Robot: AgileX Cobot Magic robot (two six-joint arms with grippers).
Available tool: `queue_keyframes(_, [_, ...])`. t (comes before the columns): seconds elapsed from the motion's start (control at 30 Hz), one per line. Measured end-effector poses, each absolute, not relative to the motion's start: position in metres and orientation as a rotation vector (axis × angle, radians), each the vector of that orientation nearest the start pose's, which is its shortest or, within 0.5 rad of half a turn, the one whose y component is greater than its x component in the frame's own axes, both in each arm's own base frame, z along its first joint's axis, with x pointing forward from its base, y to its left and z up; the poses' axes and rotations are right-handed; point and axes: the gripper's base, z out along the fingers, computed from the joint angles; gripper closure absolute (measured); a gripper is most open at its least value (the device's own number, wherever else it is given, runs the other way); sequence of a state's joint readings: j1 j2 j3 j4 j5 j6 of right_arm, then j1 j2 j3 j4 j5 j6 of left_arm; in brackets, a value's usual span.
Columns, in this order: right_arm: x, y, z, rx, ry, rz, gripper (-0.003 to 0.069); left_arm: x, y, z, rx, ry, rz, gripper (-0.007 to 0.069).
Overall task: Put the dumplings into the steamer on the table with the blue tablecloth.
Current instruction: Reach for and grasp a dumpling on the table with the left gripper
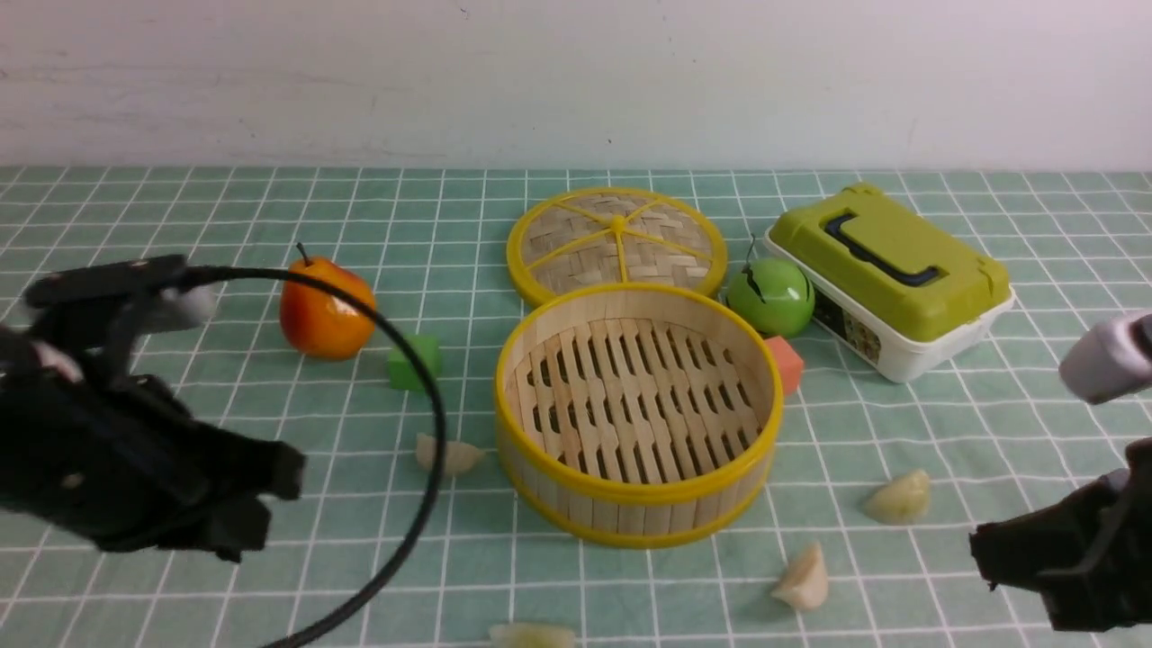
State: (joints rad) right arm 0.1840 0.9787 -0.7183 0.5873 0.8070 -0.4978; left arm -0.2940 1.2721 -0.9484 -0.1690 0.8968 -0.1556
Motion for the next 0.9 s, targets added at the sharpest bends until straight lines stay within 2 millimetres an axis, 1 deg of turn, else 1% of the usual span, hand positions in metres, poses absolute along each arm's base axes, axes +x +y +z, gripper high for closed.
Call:
queue_keyframes(0.03, [0.168, 0.068, 0.293, -0.482, 2.389, 0.557, 0.0676, 0.230, -0.082, 0.285, 0.079, 2.730, -0.340, 0.0470])
queue_keyframes(0.07, [0.167, 0.069, 0.292, -0.497, 2.389, 0.557, 0.0676, 0.243, -0.091, 0.284, 0.069, 2.735, -0.336, 0.0403])
queue_keyframes(0.1, [0.167, 0.070, 0.293, -0.501, 2.388, 0.556, 0.0676, 0.249, -0.095, 0.281, 0.060, 2.746, -0.334, 0.0382])
queue_keyframes(0.13, [0.167, 0.069, 0.292, -0.512, 2.391, 0.548, 0.0676, 0.265, -0.103, 0.280, 0.010, 2.740, -0.344, 0.0300])
queue_keyframes(0.17, [0.167, 0.069, 0.292, -0.516, 2.392, 0.542, 0.0676, 0.282, -0.110, 0.273, -0.046, 2.749, -0.349, 0.0232])
queue_keyframes(0.2, [0.167, 0.069, 0.292, -0.518, 2.392, 0.539, 0.0676, 0.289, -0.112, 0.271, -0.068, 2.747, -0.352, 0.0204])
queue_keyframes(0.3, [0.167, 0.069, 0.292, -0.520, 2.393, 0.535, 0.0673, 0.317, -0.121, 0.258, -0.152, 2.754, -0.357, 0.0099])
queue_keyframes(0.37, [0.167, 0.069, 0.292, -0.523, 2.393, 0.534, 0.0673, 0.335, -0.127, 0.246, -0.210, 2.756, -0.361, 0.0057])
queue_keyframes(0.47, [0.167, 0.069, 0.292, -0.524, 2.393, 0.534, 0.0672, 0.353, -0.134, 0.231, -0.287, 2.757, -0.371, 0.0046])
queue_keyframes(0.5, [0.167, 0.069, 0.292, -0.524, 2.393, 0.534, 0.0670, 0.363, -0.137, 0.221, -0.338, 2.758, -0.377, 0.0051])
queue_keyframes(0.6, [0.167, 0.069, 0.292, -0.524, 2.393, 0.534, 0.0670, 0.378, -0.143, 0.203, -0.423, 2.763, -0.383, 0.0074])
queue_keyframes(0.63, [0.167, 0.069, 0.292, -0.524, 2.393, 0.534, 0.0670, 0.384, -0.145, 0.194, -0.471, 2.767, -0.384, 0.0090])
queue_keyframes(0.67, [0.167, 0.069, 0.292, -0.524, 2.393, 0.534, 0.0670, 0.384, -0.145, 0.193, -0.472, 2.768, -0.383, 0.0090])
queue_keyframes(0.7, [0.167, 0.069, 0.292, -0.525, 2.393, 0.534, 0.0669, 0.389, -0.147, 0.184, -0.512, 2.775, -0.382, 0.0109])
queue_keyframes(0.77, [0.167, 0.069, 0.292, -0.525, 2.394, 0.535, 0.0667, 0.393, -0.148, 0.175, -0.561, 2.782, -0.380, 0.0140])
queue_keyframes(0.83, [0.167, 0.069, 0.292, -0.527, 2.394, 0.536, 0.0666, 0.394, -0.149, 0.169, -0.591, 2.788, -0.377, 0.0179])
queue_keyframes(0.9, [0.166, 0.070, 0.292, -0.538, 2.394, 0.537, 0.0664, 0.394, -0.148, 0.168, -0.596, 2.795, -0.364, 0.0239])
